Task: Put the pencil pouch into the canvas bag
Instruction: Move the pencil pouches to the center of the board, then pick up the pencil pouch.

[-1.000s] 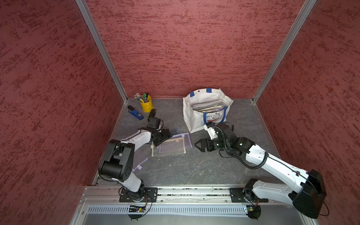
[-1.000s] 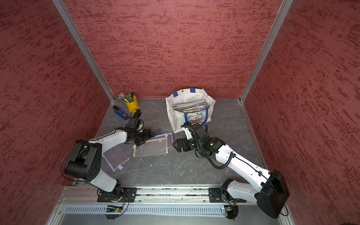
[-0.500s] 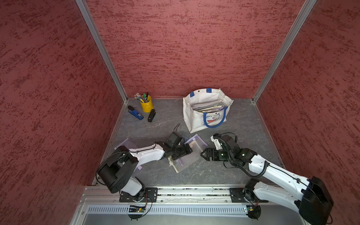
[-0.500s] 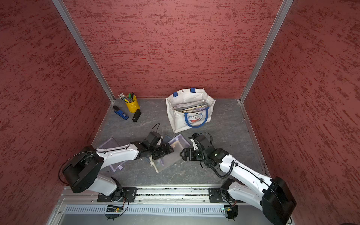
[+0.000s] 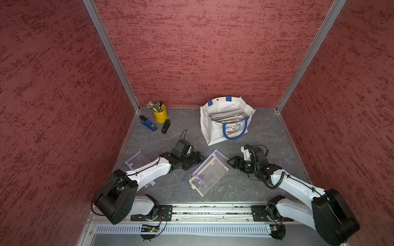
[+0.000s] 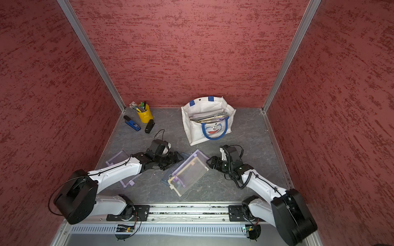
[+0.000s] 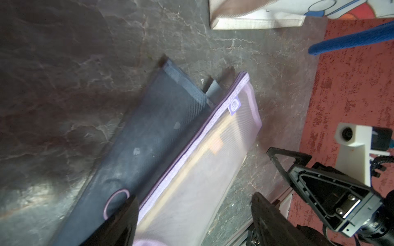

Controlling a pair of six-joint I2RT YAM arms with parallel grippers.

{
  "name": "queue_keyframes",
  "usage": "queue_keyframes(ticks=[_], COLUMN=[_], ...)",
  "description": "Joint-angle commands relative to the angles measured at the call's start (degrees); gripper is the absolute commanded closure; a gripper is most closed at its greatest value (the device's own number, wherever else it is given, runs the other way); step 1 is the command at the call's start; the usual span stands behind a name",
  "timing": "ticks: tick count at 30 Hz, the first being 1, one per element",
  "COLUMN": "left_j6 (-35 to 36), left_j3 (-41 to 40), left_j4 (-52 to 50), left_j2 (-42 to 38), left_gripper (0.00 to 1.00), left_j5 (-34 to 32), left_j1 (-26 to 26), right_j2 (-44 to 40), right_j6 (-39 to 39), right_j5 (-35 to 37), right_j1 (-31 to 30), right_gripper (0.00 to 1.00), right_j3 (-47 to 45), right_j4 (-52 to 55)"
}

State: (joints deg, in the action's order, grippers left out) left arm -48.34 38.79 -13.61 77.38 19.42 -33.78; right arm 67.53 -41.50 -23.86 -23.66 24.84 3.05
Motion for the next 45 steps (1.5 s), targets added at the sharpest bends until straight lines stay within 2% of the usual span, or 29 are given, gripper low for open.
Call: queue_keyframes(ticks=[1, 4, 7, 11, 16, 19, 26, 31, 33, 36, 38, 40, 41, 43, 45], left_j6=[3.01, 3.14, 2.38, 3.9, 4.29, 3.76, 4.11, 4.66, 4.73, 5.16, 5.61, 6.31, 6.71, 7.88, 8.79], left_j3=[-0.94, -3.77, -5.39, -1.18, 4.36, 6.12, 6.48, 5.87, 5.58, 5.35, 5.53, 5.87, 6.25, 7.58, 8.47], left_j4=[-1.52, 2.81, 10.36, 11.59, 11.95, 12.28, 11.87, 11.49, 11.74, 11.73, 11.71, 11.37, 10.9, 8.83, 7.38], left_j2=[0.78, 1.95, 4.83, 10.98, 17.23, 19.31, 19.96, 19.38, 19.3, 19.54, 19.67, 19.73, 19.75, 19.59, 18.65], left_gripper=[0.18, 0.21, 0.29, 0.41, 0.51, 0.52, 0.52, 0.52, 0.52, 0.52, 0.52, 0.52, 0.52, 0.52, 0.52], left_j5=[-0.64, -4.4, -4.39, -2.95, -1.64, -1.58, -1.27, -0.97, -0.79, -0.53, -0.36, -0.19, -0.15, -0.21, -0.26], left_j1=[-0.19, 0.13, 0.74, -1.32, -4.79, -6.03, -4.98, -3.85, -3.66, -3.66, -3.66, -3.74, -3.71, -3.92, -4.18], right_j2=[5.01, 8.95, 11.74, 15.42, 20.31, 20.72, 17.97, 13.71, 12.6, 13.07, 15.35, 18.24, 18.9, 19.04, 18.3], right_j6=[1.99, 3.61, 5.01, 4.63, 1.71, 1.71, 6.92, 10.72, 11.26, 10.79, 9.92, 9.05, 8.58, 7.86, 8.24], right_j5=[-3.69, -3.97, -5.27, -8.51, -11.52, -11.85, -8.47, -4.51, -3.46, -4.1, -5.77, -7.23, -7.59, -8.21, -8.12], right_j1=[1.29, 2.24, 3.16, 3.38, 3.36, 3.31, 3.33, 3.41, 3.6, 4.17, 4.37, 4.34, 4.32, 4.32, 4.32], right_gripper=[0.17, 0.19, 0.2, 0.22, 0.24, 0.26, 0.47, 0.42, 0.39, 0.42, 0.46, 0.55, 0.61, 0.82, 0.95], right_j3=[2.32, 3.77, 3.88, 3.38, 2.58, 2.9, 6.2, 8.88, 9.17, 9.11, 9.32, 9.86, 10.01, 10.21, 10.54], right_j4=[-8.04, -8.47, -9.93, -15.42, -23.78, -24.71, -14.96, -6.43, -5.61, -7.56, -10.12, -12.15, -12.93, -14.1, -13.24])
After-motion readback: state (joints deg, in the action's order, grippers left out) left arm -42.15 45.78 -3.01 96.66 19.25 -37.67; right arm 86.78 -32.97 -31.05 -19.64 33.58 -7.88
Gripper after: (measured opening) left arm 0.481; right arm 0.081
